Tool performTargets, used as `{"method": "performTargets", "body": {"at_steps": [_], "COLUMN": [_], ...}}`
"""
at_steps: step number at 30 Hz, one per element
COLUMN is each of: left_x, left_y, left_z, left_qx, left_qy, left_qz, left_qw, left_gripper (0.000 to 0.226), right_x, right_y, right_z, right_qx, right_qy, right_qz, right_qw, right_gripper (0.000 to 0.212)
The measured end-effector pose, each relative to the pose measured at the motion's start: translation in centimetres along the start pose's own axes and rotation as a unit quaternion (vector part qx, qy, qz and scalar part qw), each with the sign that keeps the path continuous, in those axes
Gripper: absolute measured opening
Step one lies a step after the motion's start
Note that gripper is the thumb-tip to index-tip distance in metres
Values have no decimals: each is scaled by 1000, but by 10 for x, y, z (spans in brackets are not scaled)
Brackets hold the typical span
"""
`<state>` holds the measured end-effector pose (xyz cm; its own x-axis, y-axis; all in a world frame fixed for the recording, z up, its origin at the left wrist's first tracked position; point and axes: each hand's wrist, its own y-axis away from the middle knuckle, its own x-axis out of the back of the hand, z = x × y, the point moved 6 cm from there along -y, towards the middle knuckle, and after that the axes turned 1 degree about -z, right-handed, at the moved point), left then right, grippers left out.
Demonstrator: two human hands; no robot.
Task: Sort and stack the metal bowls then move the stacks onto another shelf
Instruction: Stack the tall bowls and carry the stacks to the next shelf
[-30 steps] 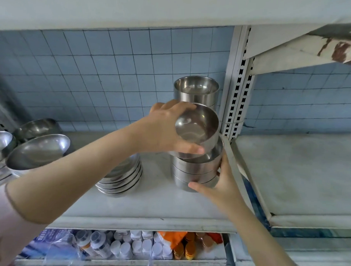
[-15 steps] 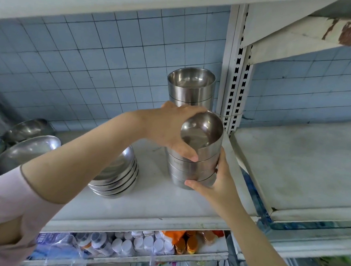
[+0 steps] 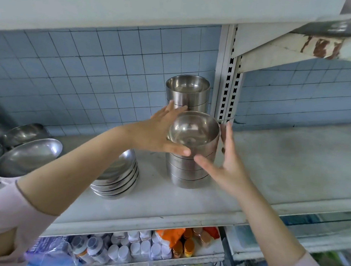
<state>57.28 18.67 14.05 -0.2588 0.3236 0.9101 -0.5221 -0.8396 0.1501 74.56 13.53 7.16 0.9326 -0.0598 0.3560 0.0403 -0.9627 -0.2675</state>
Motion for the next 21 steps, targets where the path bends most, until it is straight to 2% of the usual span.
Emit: {"method": "performTargets", "body": {"at_steps": [6,8,10,13,17,21], "left_x": [48,70,90,112,126,129], "left_y": [55,84,116,166,233,287], "left_z": [-76,-110,-147,-200,-262,-318], "left_qx": [64,82,115,160,233,300], "left_qy": [-45,-48,-62,-86,-94,-91], "left_qz": [54,88,112,127,120,96], "left_qw": [995,992,985,975,960,945], "left_gripper": [112,120,126,122,112,116], "right_x": [-7,-32,-65,-125,-210,-294], "right_y": [-27,-40,-55,-79,-110,-140], "right_z": [-87,-113,-134,-159,-180,-196], "right_qx": [98,119,130,150,134,110], "right_qy": [137,170,183,185,192,194], "right_qz": [15,-6,-43,-102,-185,-242], "right_qw": [986,978,973,966,954,944], "right_gripper": [99,95,91,88,87,92]}}
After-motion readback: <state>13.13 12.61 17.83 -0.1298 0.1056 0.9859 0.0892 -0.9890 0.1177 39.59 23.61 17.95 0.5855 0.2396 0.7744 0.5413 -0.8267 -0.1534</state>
